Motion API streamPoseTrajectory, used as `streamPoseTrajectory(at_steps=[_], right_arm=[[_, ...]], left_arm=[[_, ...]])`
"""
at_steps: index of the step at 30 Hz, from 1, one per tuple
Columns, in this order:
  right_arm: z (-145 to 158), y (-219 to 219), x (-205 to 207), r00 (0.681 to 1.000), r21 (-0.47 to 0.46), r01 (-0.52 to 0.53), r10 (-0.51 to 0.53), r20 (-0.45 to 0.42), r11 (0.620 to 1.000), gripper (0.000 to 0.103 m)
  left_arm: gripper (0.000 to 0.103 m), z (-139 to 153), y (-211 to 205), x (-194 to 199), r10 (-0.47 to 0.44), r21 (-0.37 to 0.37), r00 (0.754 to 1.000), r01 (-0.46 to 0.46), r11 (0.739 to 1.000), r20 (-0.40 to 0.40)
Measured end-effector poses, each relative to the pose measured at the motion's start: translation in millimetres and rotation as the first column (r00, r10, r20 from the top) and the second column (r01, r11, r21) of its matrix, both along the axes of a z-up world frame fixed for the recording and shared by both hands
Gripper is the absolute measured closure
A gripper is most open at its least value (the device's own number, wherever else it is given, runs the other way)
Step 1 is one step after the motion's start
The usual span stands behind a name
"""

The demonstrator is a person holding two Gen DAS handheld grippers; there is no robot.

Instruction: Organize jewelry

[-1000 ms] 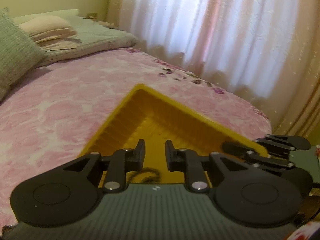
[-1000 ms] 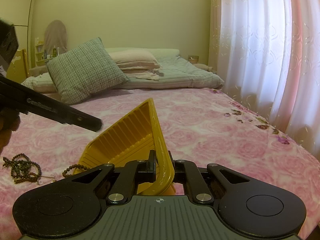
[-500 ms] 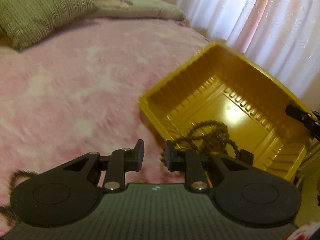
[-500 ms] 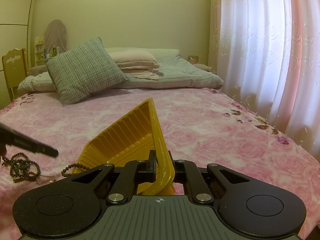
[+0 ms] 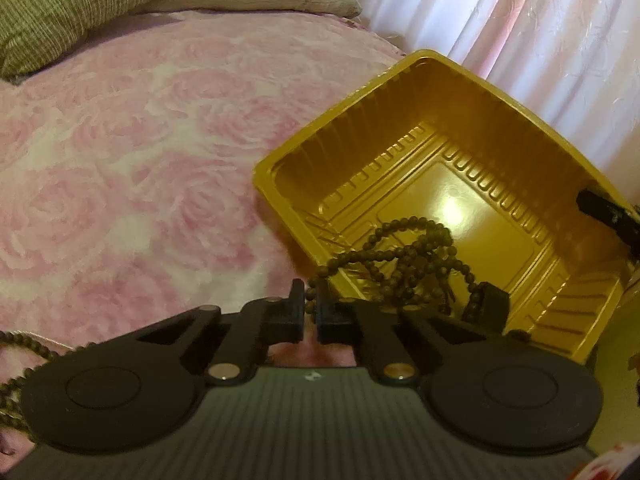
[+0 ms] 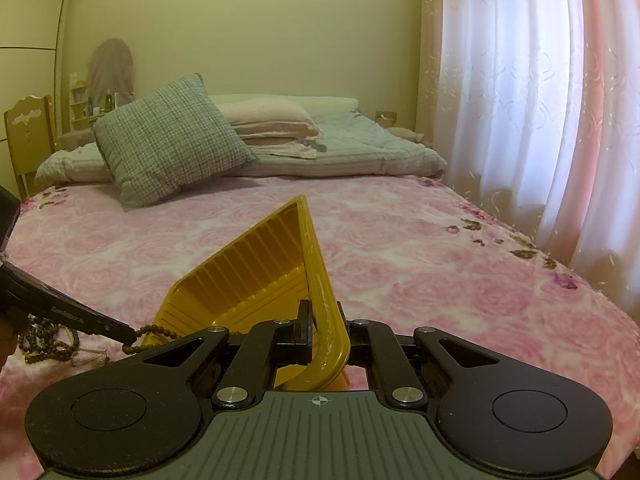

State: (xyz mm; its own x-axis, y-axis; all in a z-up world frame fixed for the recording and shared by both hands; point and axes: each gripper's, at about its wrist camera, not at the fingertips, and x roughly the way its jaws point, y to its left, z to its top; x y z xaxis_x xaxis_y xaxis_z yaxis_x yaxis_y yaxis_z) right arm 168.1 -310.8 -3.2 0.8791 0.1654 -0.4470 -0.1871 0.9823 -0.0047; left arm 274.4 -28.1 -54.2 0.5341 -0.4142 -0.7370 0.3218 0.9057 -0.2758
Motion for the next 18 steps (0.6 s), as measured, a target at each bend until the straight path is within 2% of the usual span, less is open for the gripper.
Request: streamPoseTrajectory(at_steps=[3, 5, 10, 13, 14, 15, 18], right_arm=[[0.3, 0.0, 0.0, 1.0, 0.0, -0.001, 0.001, 0.002, 1.0, 0.096], [0.3, -0.3, 0.3, 1.0, 0.001, 0.0, 0.0, 0.001, 1.0, 0.096], [-0.4, -0.9, 1.0, 1.0, 0.001, 0.001, -0.001, 0.001, 1.0, 0.096], [-0.1, -0.8, 1.0, 1.0, 0.001, 0.0, 0.0, 0.0, 1.0, 0.096], [0.1, -1.0, 0.9, 1.0, 0.001, 0.001, -0.001, 0.001, 1.0, 0.096], [0.0, -1.0, 1.0, 1.0, 0.002, 0.001, -0.001, 0.001, 1.0, 0.096], [-0.2, -1.1, 1.2, 1.0, 0.002, 0.002, -0.002, 0.001, 1.0, 0.096]], left_arm=[[0.096, -0.6, 3.9, 2.4, 0.007, -0.011, 1.0, -0.007, 1.0, -0.01], [0.081, -0.6, 5.6, 2.4, 0.009, -0.01, 1.0, -0.009, 1.0, -0.004], [0.077, -7.9, 6.3, 7.4, 0.0, -0.047, 0.998, -0.002, 0.999, -0.055], [0.081, -9.4, 5.5, 8.3, -0.006, -0.052, 0.998, 0.003, 0.999, -0.061], [0.093, -8.9, 5.6, 8.3, -0.014, -0.059, 0.998, 0.011, 0.998, -0.062], [0.097, -7.2, 5.3, 7.8, -0.019, -0.061, 0.998, 0.015, 0.998, -0.06], [0.099, 0.0, 0.2, 6.1, -0.032, -0.031, 0.999, 0.031, 0.999, -0.021]])
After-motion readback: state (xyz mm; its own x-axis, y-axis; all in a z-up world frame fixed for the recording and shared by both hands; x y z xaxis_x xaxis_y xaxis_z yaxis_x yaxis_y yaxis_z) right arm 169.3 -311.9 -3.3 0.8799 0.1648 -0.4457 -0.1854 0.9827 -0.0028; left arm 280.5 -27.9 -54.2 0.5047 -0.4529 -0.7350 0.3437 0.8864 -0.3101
